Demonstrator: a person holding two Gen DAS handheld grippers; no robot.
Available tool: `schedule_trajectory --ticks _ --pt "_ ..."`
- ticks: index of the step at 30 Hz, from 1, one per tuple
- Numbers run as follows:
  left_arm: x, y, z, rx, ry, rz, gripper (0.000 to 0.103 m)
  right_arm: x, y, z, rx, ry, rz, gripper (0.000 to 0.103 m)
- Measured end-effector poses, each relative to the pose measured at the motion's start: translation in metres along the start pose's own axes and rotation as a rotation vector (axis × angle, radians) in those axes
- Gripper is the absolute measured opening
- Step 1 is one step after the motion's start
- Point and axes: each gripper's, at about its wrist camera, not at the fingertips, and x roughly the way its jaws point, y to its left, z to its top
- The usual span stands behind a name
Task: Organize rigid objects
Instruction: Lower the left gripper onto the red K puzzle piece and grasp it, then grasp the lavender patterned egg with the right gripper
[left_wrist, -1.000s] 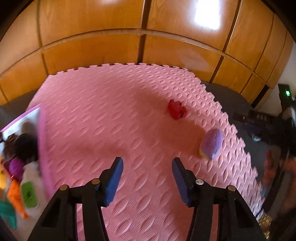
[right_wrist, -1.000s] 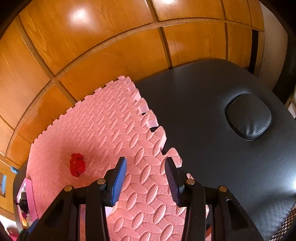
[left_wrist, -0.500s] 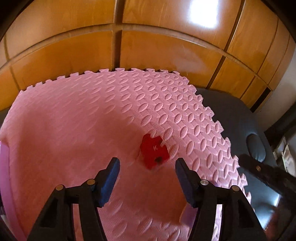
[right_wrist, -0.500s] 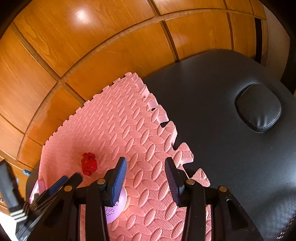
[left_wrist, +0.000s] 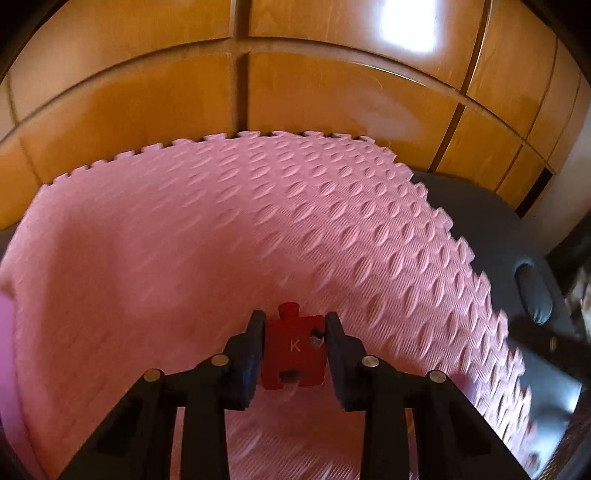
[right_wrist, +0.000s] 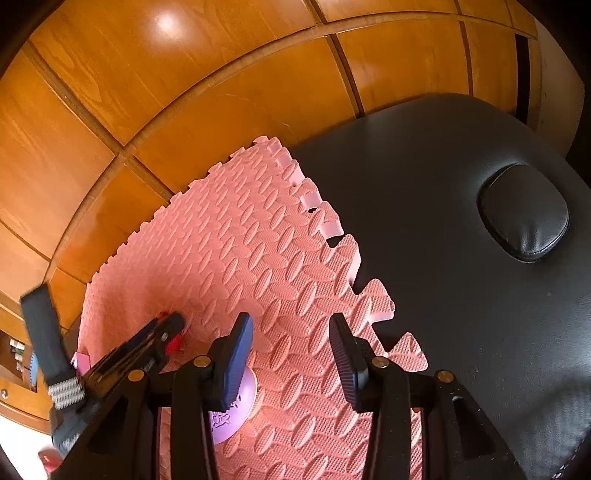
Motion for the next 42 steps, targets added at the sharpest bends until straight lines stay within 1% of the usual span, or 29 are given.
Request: schedule_trajectory --ticks 4,8,9,11,12,13,15,16,18,19,23,25,26,28,29,30,32,34,37,42 --pt "-0.023 0.006 -0.031 0.021 0.001 0.03 0.032 0.006 0.001 -0.002 -0.012 0.028 -0.007 0.043" --pt "-0.05 0.011 -0.066 0.04 -0.015 0.016 0.032 0.015 0.002 -0.005 -0.021 0.078 0.012 0.043" --pt "-0.055 0.012 -0.073 0.043 -0.007 0.015 0.032 0.016 0.003 -0.006 -0.023 0.085 0.017 0.043" --pt "-0.067 0.016 -0.088 0.035 -0.014 0.012 0.032 0.02 0.005 -0.007 -0.033 0.106 0.046 0.043" --pt "-0.071 0.017 -0.094 0.028 -0.009 0.013 0.032 0.021 0.008 -0.009 -0.037 0.118 0.068 0.044" --pt "-0.076 0.019 -0.099 0.02 -0.014 0.008 0.032 0.024 0.011 -0.011 -0.045 0.138 0.096 0.048" --pt "-0.084 0.022 -0.109 0.011 -0.01 0.006 0.032 0.03 0.021 -0.017 -0.08 0.185 0.135 0.05" --pt "-0.086 0.022 -0.113 0.006 -0.009 0.008 0.032 0.031 0.026 -0.02 -0.105 0.193 0.139 0.052" --pt "-0.092 0.025 -0.121 0.005 -0.014 0.012 0.032 0.031 0.033 -0.024 -0.152 0.187 0.122 0.055" --pt "-0.095 0.025 -0.122 0.003 -0.015 0.014 0.032 0.031 0.035 -0.025 -0.164 0.187 0.118 0.057" --pt "-0.104 0.029 -0.132 0.017 -0.025 0.019 0.032 0.03 0.042 -0.029 -0.207 0.175 0.096 0.058" --pt "-0.105 0.029 -0.135 0.02 -0.032 0.016 0.032 0.032 0.049 -0.031 -0.241 0.171 0.101 0.059" --pt "-0.104 0.029 -0.135 0.018 -0.035 0.014 0.032 0.033 0.057 -0.035 -0.295 0.17 0.118 0.058" --pt "-0.103 0.028 -0.135 0.022 -0.042 0.009 0.033 0.036 0.074 -0.044 -0.412 0.162 0.1 0.059" --pt "-0.104 0.028 -0.136 0.027 -0.047 0.009 0.033 0.037 0.087 -0.054 -0.505 0.157 0.075 0.058" --pt "-0.104 0.027 -0.137 0.037 -0.051 0.012 0.033 0.039 0.093 -0.06 -0.559 0.159 0.056 0.054" --pt "-0.106 0.025 -0.14 0.046 -0.058 0.02 0.033 0.041 0.103 -0.071 -0.654 0.129 -0.004 0.052" --pt "-0.107 0.024 -0.142 0.054 -0.065 0.028 0.033 0.04 0.104 -0.075 -0.685 0.112 -0.037 0.047" --pt "-0.108 0.023 -0.144 0.063 -0.071 0.037 0.033 0.04 0.103 -0.075 -0.68 0.109 -0.038 0.045" --pt "-0.105 0.022 -0.143 0.071 -0.074 0.048 0.033 0.039 0.105 -0.074 -0.689 0.101 -0.04 0.045"
